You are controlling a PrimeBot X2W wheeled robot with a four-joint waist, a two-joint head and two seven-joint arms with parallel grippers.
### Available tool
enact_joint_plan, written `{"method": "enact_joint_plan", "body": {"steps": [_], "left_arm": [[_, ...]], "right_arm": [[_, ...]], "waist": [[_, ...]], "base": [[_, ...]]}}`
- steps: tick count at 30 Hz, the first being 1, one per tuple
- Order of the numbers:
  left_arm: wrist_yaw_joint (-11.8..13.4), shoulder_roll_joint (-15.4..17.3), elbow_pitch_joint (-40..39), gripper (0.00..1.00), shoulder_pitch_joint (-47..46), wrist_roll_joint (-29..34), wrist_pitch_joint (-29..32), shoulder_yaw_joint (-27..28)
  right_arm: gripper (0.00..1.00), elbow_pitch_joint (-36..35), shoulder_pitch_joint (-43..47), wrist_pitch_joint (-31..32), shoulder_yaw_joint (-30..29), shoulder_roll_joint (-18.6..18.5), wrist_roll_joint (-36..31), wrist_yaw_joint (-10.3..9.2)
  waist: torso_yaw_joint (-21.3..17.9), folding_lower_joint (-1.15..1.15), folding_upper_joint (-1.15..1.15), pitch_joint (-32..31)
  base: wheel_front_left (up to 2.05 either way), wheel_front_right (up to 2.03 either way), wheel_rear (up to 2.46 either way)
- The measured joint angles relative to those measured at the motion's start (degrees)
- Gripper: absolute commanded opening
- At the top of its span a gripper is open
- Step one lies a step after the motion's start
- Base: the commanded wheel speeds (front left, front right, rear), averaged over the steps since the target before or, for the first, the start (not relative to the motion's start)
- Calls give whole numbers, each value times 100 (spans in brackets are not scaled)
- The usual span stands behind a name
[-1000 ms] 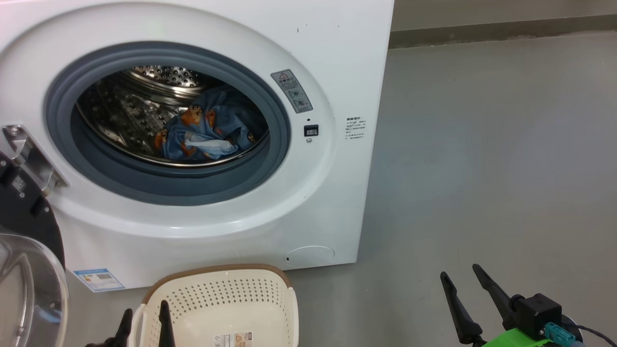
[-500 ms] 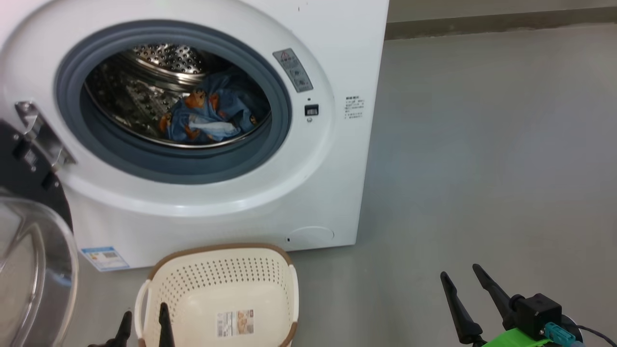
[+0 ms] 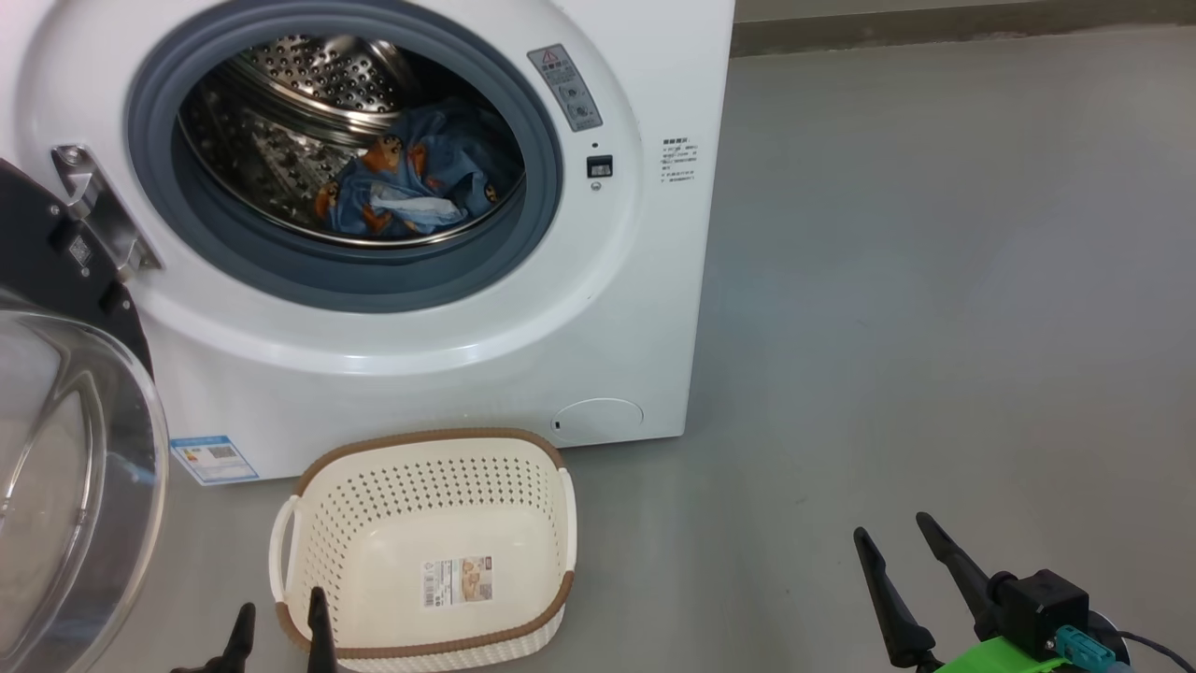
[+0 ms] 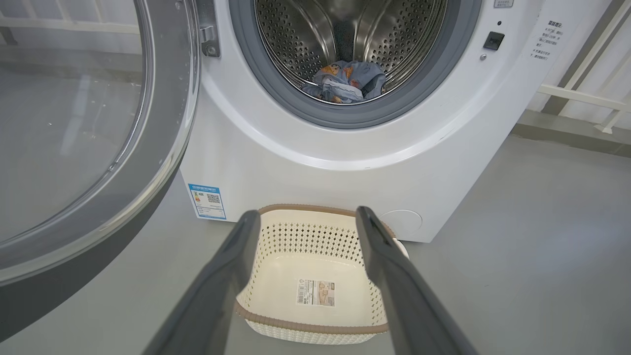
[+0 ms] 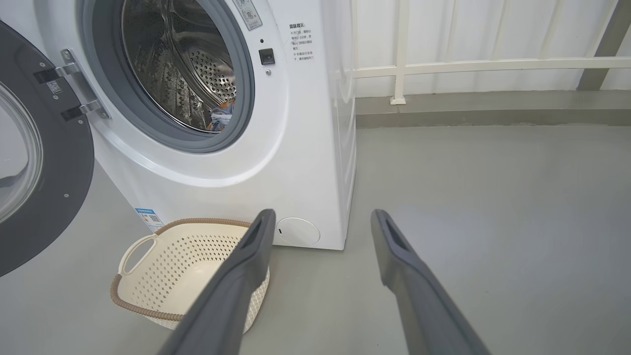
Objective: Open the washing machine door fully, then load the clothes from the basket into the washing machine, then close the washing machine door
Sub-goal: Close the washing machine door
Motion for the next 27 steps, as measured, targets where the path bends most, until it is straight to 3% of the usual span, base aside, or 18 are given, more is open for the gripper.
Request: {"method": "enact_joint_plan", "body": {"steps": [14,27], "left_arm": [[9,9,16,100,-5,-52,-38,-85],[151,10,10,100,-23,-34,-41,-159]], "right_arm": [[100,-4,1,-1,-29,1,0,0],[100,-30,-2,-1,20,-109,0,0]], "waist": [[104,0,0,8],[785,0,0,-38]], "base": [[0,0,0],[0,0,0]]}}
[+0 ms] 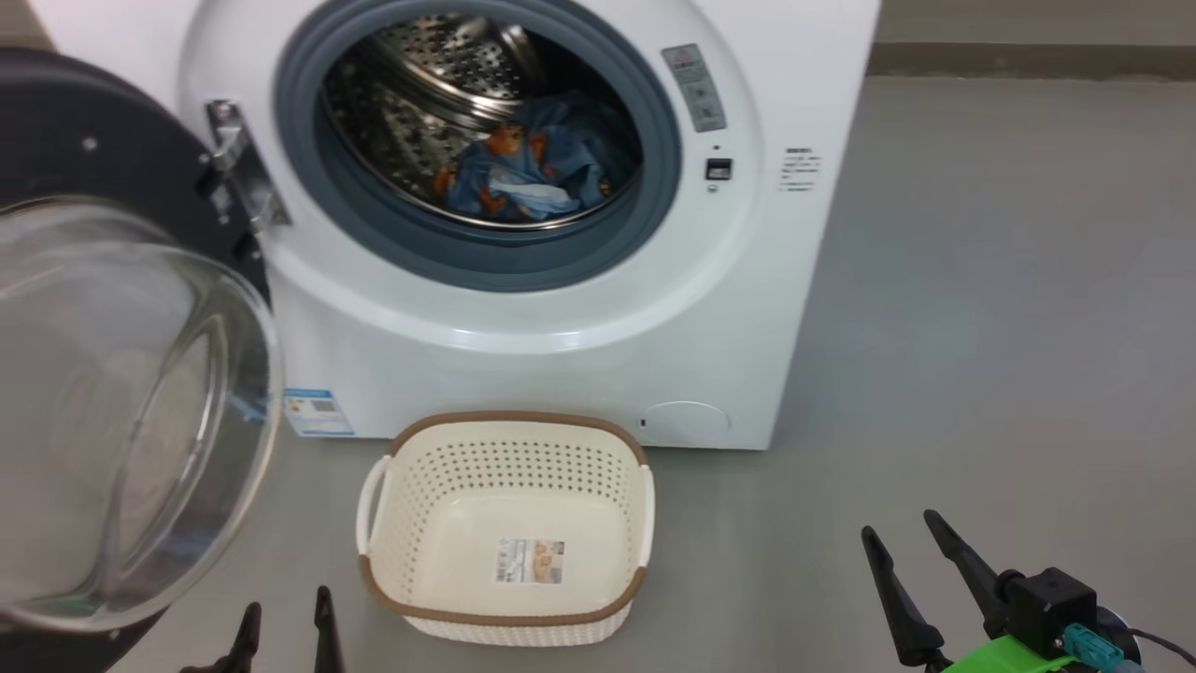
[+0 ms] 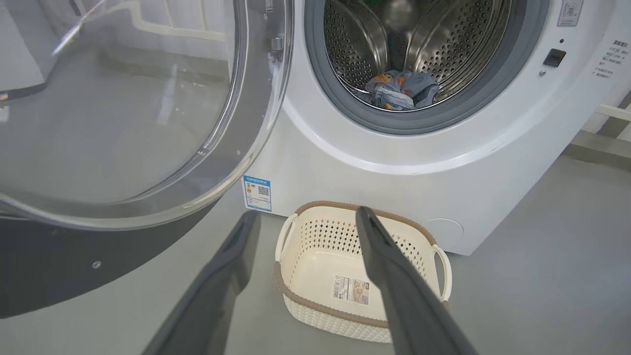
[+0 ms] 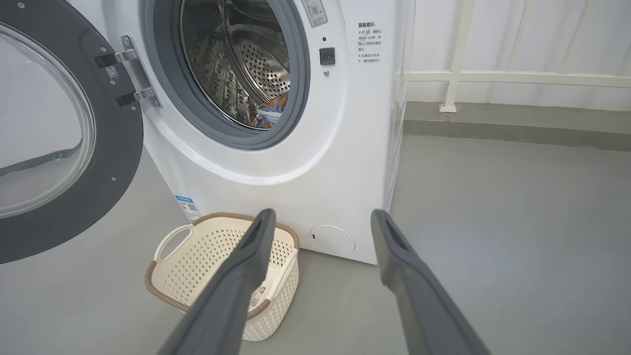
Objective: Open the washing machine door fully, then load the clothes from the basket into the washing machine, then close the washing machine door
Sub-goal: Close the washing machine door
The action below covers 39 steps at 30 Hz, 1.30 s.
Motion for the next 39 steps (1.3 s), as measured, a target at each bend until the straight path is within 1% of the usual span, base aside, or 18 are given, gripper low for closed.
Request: {"method": "enact_joint_plan", "body": {"steps": [7,12,19,31,39], "left_arm": [[98,24,4,100,7,2,-5,4],[171,90,-35,100,40,63,-10,29],[274,168,-185,100,93,96,-51,193],[436,294,-302,100,271,145,-57,279],[556,339,-401,100,381,145,-57,363]], "right_arm": [[100,21,-1,1,32,-49,1,0],[100,31,-4,0,171,-66,0,0],[100,58,-10,1,225,-87,0,0],[100,104,-10,1,337,-83,16,0],[100,110,-15,0,365,-68,36,0]], "waist": [[551,0,0,-63],[928,0,0,-122],[1378,0,0,-250],[1763,0,0,-417],[1854,0,0,-426]], "base": [[0,0,0],[0,0,0],[0,0,0],[0,0,0],[0,0,0]]}}
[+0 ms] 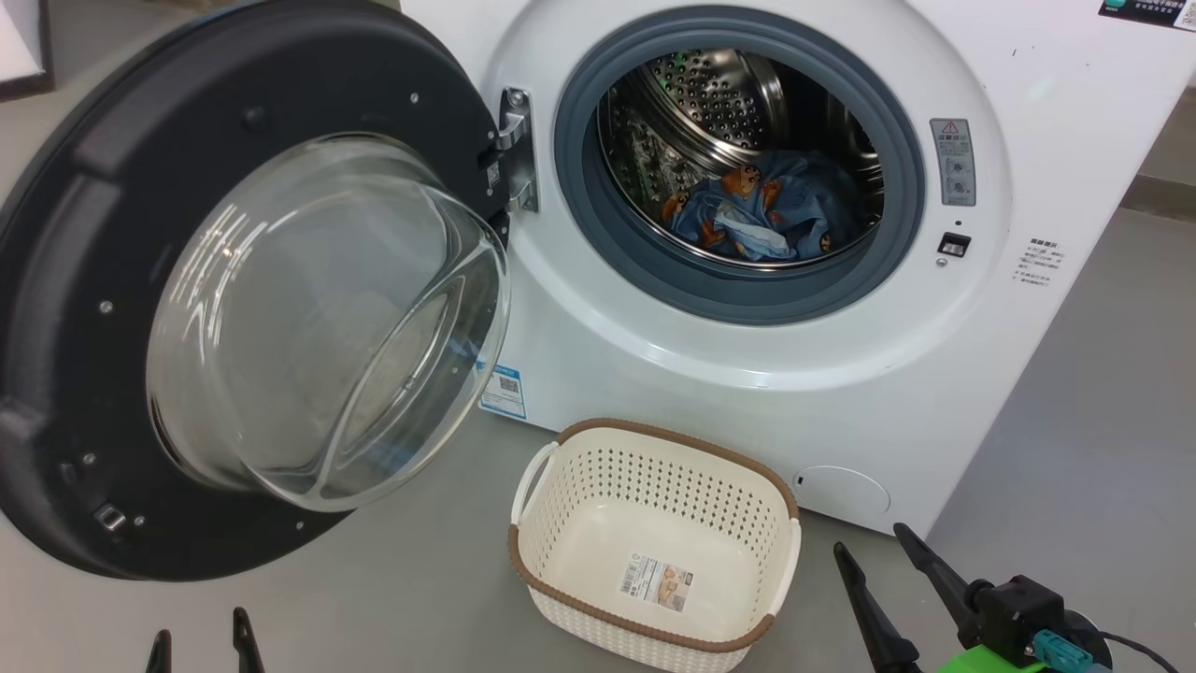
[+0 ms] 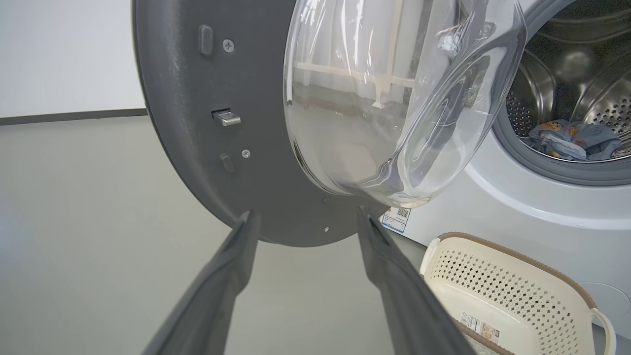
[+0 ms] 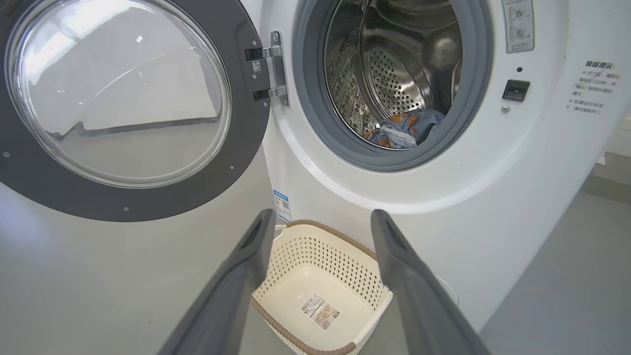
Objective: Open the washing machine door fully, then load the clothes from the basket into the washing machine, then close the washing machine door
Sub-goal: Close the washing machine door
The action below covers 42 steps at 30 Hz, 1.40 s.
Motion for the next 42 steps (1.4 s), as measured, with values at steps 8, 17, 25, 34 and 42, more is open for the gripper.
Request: {"method": "enact_joint_plan", "body": {"steps": [8,17,25,34,42], "left_arm": [[94,-36,-140,89,29,-82,12,48],[38,-67,-155,0,124,-474,16,333],[-360,-321,-438,0,33,-1869,-1,1424],[-1079,-313,-415,0,-923,-3971,421,2657],[-1379,570,672,0,-2131,-5368,1251,3470]], "right_arm": [[100,13,-55,0,14,0,9,0],[100,16,-101,1,18,2,10,0],[100,18,-101,0,12,21,10,0],[100,20,-99,1,10,20,10,0],[100,16,-98,1,15,-25,9,0]], "waist": [[22,0,0,24],[52,0,0,60],[110,0,0,125],[201,0,0,248],[186,0,0,461]], "base": [[0,0,0],[0,0,0],[0,0,0],[0,0,0],[0,0,0]]}}
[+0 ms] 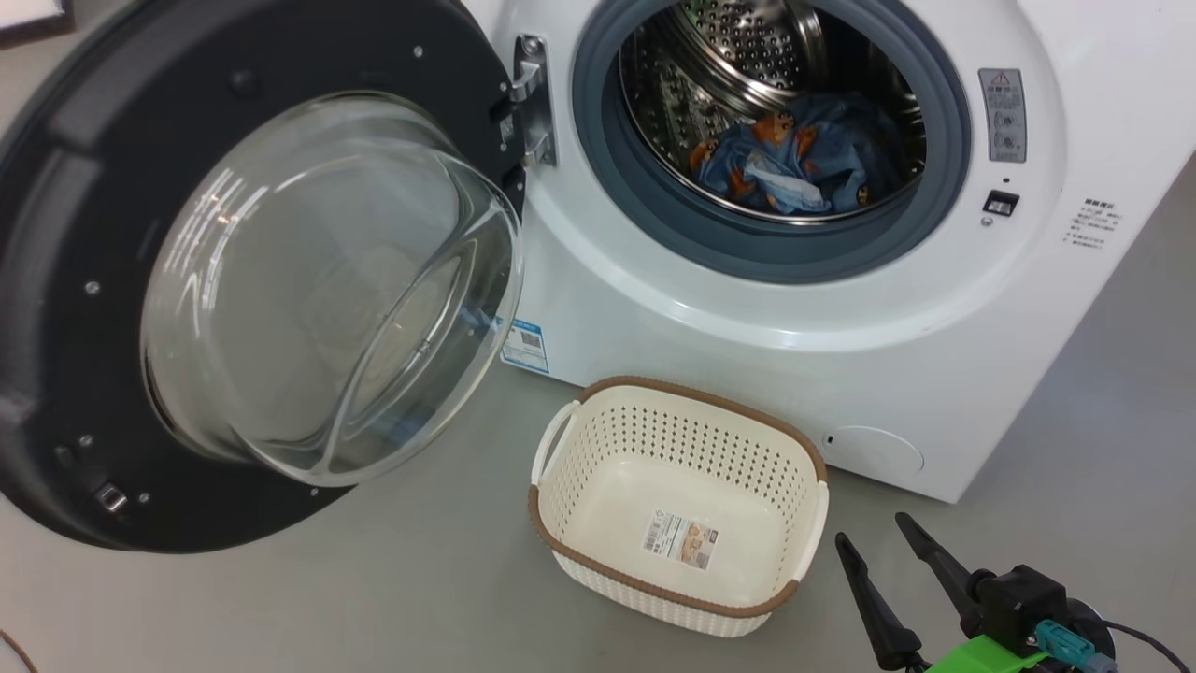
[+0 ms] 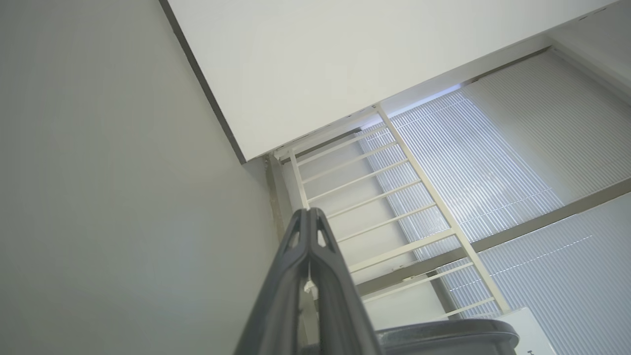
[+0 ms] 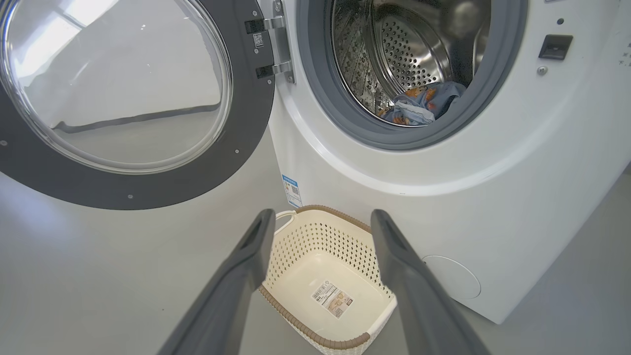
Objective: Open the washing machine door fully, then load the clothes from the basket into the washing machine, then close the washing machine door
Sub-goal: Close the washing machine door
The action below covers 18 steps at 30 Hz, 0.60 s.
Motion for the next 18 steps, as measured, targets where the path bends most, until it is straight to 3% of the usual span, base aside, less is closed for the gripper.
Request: {"method": "enact_joint_plan", "body": {"steps": [7,13,18], "left_arm": [[-313,538,1340,0,-1033,-1011,625,458],[-397,726,2091,0,-1259,-1251,961,489],[-398,748,2174,0,-1312,-1419,1174,495]], "right_arm": [[100,22,-126,0,112,-170,0,0],[100,26,-232,-1,146,-326,-3,0],[100,27,-239,0,144,-424,-8,0]], "waist": [[-132,0,0,287],[-250,0,0,531],[-330,0,0,709]], "base": [[0,0,0],[0,0,0],[0,0,0]]}}
